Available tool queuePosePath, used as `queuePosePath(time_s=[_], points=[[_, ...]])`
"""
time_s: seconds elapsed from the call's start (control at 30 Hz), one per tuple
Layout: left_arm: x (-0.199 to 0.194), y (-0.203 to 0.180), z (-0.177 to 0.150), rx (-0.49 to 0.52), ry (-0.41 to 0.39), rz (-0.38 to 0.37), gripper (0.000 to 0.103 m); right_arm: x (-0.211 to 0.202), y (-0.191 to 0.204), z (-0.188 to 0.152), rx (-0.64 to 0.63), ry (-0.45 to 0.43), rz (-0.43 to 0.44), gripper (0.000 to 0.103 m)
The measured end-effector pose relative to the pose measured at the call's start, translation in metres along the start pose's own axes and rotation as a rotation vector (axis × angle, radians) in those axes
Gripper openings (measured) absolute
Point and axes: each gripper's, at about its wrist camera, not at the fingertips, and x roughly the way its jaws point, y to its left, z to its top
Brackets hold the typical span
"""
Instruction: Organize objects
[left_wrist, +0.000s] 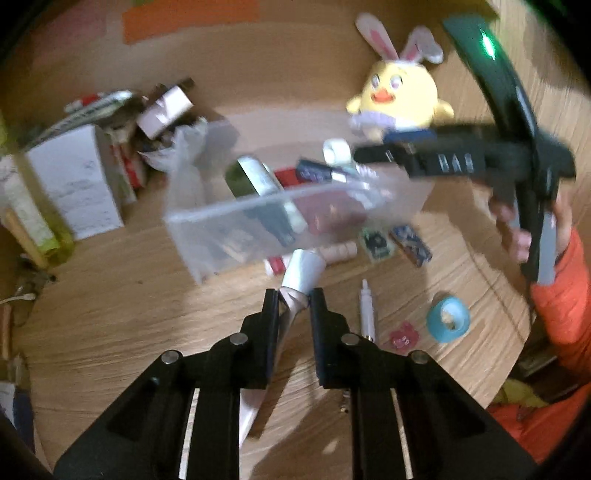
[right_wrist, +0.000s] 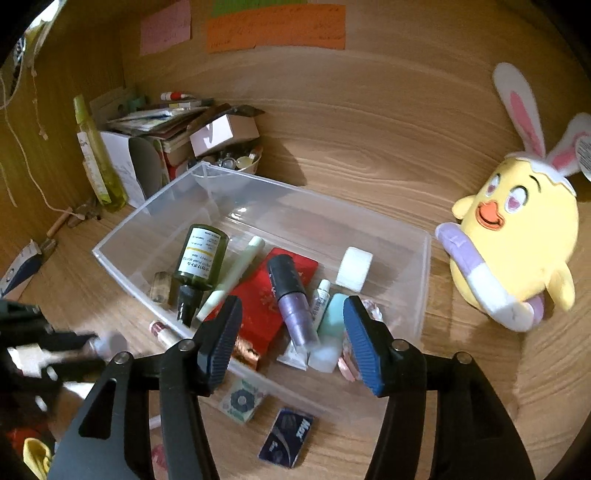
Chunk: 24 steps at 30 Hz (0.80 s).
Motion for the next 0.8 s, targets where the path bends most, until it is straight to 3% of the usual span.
queuePosePath(time_s=[0.13, 0.27, 0.43, 0.6, 0.8], points=[[-0.025, 0.013, 0.016, -0.045, -0.069, 0.004, 0.016, -0.021, -0.004, -0.011, 0.014, -0.045, 0.01, 0.064], [-0.049, 0.02, 0.04, -0.063, -0.15, 0.031, 0.016, -0.038, -0.007, -0.022, 0.022, -0.077, 0.027, 0.065], [-0.052, 0.017, 0.077, -0.03, -0.201, 0.07, 0.016, -0.051, -0.017, -0.04, 0.053, -0.097, 0.04, 0.072], [-0.015, 0.001, 0.102, 0.024, -0.154, 0.096, 0.016, -0.047, -0.027, -0.061, 0.085, -0.07, 0.021, 0.073], [0.039, -0.015, 0.114, 0.072, -0.07, 0.119, 0.016, -0.028, -0.032, -0.083, 0.114, 0.021, 0.048, 0.074]])
